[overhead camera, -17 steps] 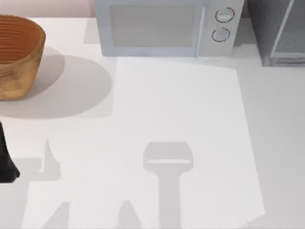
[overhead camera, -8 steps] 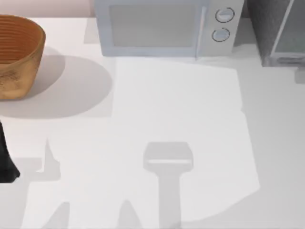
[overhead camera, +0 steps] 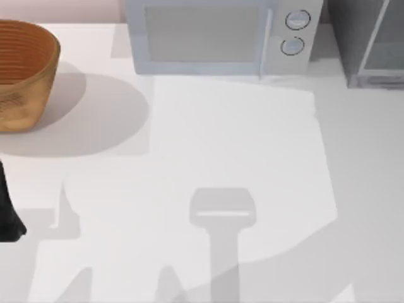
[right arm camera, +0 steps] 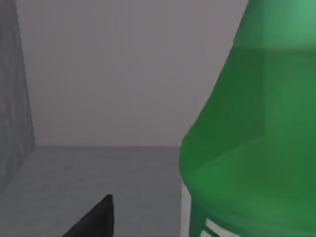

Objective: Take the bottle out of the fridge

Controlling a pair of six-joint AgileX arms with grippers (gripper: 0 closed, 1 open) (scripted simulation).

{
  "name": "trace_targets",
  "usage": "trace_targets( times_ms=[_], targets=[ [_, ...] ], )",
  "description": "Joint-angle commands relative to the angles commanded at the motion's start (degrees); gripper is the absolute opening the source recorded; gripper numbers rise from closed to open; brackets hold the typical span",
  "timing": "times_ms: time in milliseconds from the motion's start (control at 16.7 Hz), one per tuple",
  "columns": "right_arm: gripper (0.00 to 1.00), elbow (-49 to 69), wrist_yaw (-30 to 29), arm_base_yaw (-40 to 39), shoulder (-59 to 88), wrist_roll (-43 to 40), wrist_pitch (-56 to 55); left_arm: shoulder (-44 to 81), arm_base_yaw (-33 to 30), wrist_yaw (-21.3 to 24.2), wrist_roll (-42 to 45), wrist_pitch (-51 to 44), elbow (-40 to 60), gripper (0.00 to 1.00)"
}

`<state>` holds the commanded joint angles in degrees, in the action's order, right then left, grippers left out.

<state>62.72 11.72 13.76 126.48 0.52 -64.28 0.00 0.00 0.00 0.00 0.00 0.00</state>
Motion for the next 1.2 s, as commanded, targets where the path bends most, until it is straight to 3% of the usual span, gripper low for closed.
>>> trace_targets(
  times_ms=[360, 1140, 1200],
  targets=[
    [1.00, 2.2, -0.4, -0.4, 1.1, 0.0, 1.5, 0.0, 0.0, 0.0, 0.0, 0.0, 0.0, 1.00],
    [0.02, 2.2, -0.4, -0.4, 1.1, 0.0, 1.5, 0.0, 0.0, 0.0, 0.0, 0.0, 0.0, 1.00],
    [0.00, 2.2, -0.4, -0.4, 1.1, 0.0, 1.5, 0.0, 0.0, 0.0, 0.0, 0.0, 0.0, 1.00]
  ],
)
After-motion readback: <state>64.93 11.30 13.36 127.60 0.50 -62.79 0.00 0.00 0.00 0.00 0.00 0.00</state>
